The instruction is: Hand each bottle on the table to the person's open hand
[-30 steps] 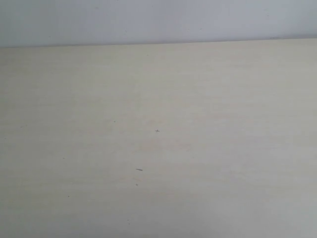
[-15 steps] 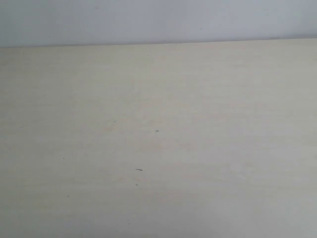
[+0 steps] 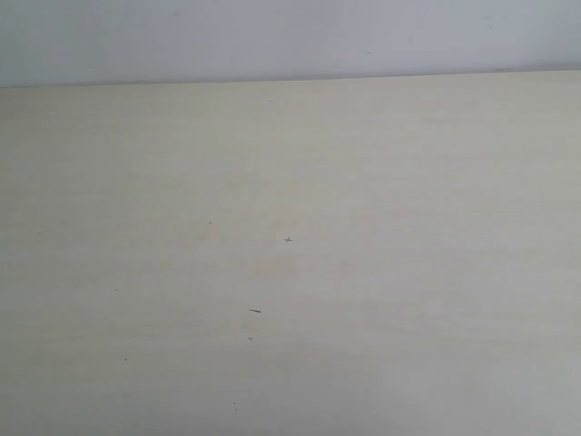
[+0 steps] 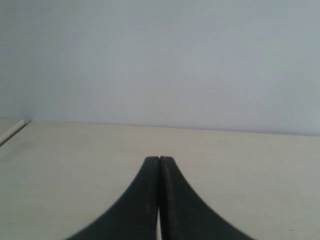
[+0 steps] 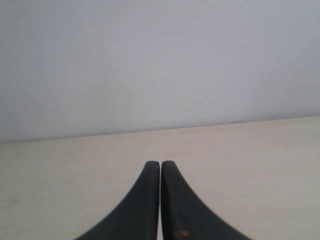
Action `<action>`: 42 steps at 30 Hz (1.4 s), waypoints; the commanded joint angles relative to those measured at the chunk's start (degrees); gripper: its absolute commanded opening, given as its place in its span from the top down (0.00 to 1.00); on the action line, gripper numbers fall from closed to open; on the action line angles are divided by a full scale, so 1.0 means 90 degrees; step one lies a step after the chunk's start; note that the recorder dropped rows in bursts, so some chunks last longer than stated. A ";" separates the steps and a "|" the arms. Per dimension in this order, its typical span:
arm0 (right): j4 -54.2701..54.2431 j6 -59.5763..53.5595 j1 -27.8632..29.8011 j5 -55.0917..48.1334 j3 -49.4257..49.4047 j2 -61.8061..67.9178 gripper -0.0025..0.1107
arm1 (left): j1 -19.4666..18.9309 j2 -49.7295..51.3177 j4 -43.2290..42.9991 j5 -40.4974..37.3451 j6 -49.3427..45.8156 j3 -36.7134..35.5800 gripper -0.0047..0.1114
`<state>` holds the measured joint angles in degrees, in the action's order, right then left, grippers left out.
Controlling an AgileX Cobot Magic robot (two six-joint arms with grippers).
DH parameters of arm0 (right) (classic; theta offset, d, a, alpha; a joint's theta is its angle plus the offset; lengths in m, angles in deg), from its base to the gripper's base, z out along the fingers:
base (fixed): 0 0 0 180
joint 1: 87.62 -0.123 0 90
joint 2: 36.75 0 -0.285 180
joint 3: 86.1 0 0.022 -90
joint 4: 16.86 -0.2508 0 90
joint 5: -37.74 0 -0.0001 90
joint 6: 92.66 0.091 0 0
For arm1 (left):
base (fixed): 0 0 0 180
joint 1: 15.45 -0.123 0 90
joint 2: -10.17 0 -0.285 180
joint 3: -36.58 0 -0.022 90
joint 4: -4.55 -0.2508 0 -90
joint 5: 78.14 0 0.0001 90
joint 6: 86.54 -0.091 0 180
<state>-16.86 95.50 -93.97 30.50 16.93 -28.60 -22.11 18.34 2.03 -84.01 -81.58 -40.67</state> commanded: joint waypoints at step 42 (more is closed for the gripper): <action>0.0000 -0.0007 0.0035 0.0004 -0.0028 -0.0040 0.97 | 0.0511 -0.0043 0.0016 0.0031 -0.0028 0.0003 0.96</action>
<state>-16.86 95.50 -93.97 30.41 16.93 -28.60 -17.78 18.34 2.03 -84.04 -81.69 -40.67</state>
